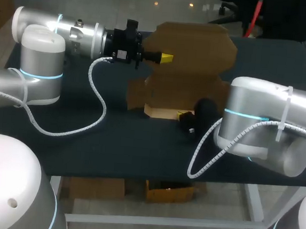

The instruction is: Assemble the packaging by folding the flat box into shape, placing the metal phone stand inside, and closing the box properly

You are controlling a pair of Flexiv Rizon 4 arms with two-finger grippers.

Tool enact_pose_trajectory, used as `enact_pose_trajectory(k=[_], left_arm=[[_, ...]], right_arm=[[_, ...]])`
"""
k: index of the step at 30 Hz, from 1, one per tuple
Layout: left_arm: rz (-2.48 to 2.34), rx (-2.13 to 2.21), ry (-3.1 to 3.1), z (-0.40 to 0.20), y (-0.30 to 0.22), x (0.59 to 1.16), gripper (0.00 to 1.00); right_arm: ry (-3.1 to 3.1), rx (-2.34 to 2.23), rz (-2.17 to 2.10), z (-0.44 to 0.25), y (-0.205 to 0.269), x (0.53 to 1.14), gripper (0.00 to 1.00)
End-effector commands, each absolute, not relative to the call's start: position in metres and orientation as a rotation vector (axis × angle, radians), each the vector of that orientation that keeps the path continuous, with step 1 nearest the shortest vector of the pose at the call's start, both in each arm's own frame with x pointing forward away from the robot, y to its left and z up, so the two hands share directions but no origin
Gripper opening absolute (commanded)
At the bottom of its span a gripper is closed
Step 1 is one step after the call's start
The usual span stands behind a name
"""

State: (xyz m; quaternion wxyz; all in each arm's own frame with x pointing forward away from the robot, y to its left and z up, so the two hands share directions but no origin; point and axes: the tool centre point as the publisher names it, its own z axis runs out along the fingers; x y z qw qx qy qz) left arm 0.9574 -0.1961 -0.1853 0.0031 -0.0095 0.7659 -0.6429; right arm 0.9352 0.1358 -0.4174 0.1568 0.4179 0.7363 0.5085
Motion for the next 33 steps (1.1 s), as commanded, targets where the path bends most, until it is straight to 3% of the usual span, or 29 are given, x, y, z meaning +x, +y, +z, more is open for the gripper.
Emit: enact_pose_trajectory(k=[1,33], left_arm=[[-2.017,-0.026,2.405,-0.186,-0.1955,0.9584,0.0],[-2.017,-0.026,2.405,-0.186,-0.1955,0.9584,0.0]], right_arm=[[2.098,1.199,1.458,-0.4218,0.1386,0.9384,0.0],[2.1,1.233,1.458,-0.4301,0.1389,0.9384,0.0]])
